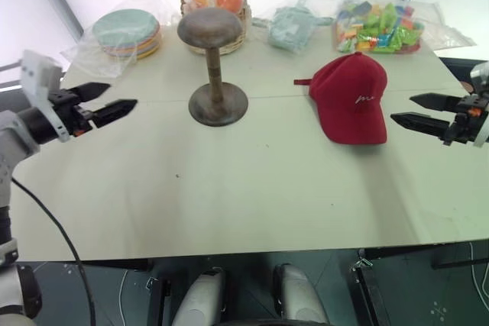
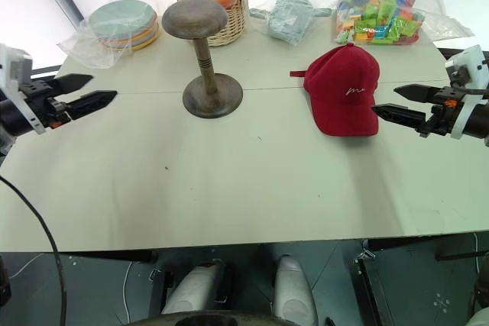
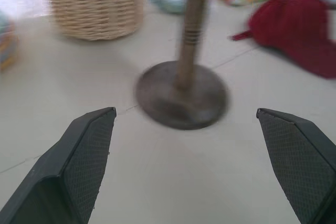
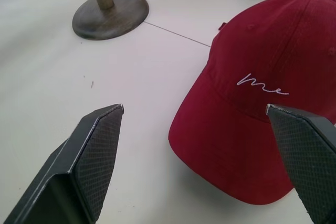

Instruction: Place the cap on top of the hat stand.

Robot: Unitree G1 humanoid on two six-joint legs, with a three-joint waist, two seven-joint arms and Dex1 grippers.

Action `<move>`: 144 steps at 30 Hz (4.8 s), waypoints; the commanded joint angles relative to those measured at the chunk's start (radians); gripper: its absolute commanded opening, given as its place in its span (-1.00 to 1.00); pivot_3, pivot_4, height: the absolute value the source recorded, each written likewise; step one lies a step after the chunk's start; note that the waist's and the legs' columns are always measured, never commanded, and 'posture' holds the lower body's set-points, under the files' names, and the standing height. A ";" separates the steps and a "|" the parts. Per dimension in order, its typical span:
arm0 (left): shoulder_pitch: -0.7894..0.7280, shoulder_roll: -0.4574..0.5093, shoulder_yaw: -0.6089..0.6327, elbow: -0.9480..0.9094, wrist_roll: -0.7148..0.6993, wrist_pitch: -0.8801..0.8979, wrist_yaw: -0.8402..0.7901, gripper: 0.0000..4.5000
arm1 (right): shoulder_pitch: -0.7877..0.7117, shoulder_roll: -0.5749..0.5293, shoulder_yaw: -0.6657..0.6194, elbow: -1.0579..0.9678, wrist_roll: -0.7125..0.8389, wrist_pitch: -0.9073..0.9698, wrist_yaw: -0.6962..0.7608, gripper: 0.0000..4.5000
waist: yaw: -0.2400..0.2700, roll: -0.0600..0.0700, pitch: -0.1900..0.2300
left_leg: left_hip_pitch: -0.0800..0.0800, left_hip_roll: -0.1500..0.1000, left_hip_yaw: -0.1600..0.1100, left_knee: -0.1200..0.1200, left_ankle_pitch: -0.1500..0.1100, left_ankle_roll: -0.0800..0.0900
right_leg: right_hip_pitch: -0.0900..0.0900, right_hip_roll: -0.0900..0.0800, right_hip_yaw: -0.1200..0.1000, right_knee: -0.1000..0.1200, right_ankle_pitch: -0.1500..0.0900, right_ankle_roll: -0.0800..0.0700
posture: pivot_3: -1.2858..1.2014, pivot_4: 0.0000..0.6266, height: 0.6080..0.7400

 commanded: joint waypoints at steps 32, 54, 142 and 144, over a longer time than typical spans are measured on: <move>0.119 -0.046 -0.064 -0.189 -0.026 -0.024 0.022 1.00 | -0.218 0.024 0.561 0.514 -0.901 -1.393 -0.336 0.98 | -0.008 0.001 0.001 | 0.001 0.001 0.002 0.000 0.001 -0.001 | 0.000 0.003 0.001 0.000 0.000 0.000 | 0.03 -0.52 1.00; 0.047 -0.053 -0.082 -0.166 -0.030 0.003 0.025 1.00 | -0.487 0.096 0.920 0.841 -1.630 -1.648 -1.414 0.88 | -0.017 0.001 0.001 | 0.002 0.001 0.003 -0.001 0.001 -0.002 | -0.001 0.004 0.002 0.001 0.000 -0.001 | 0.03 -0.52 1.00; 0.053 -0.016 0.119 -0.075 -0.042 -0.033 0.121 1.00 | -0.392 0.859 0.767 -0.266 -1.029 -0.790 -0.523 0.98 | -0.058 -0.002 -0.001 | 0.000 0.001 -0.003 -0.002 0.002 -0.003 | -0.002 0.004 0.000 0.002 0.000 -0.001 | 0.03 -0.52 1.00; 0.047 -0.015 0.111 -0.061 -0.035 -0.039 0.115 1.00 | -0.357 0.856 0.703 -0.356 -0.885 -0.696 -0.432 0.98 | -0.057 -0.002 -0.001 | 0.000 0.001 -0.003 -0.001 0.002 -0.003 | -0.002 0.004 0.000 0.002 0.000 -0.001 | 0.03 -0.52 1.00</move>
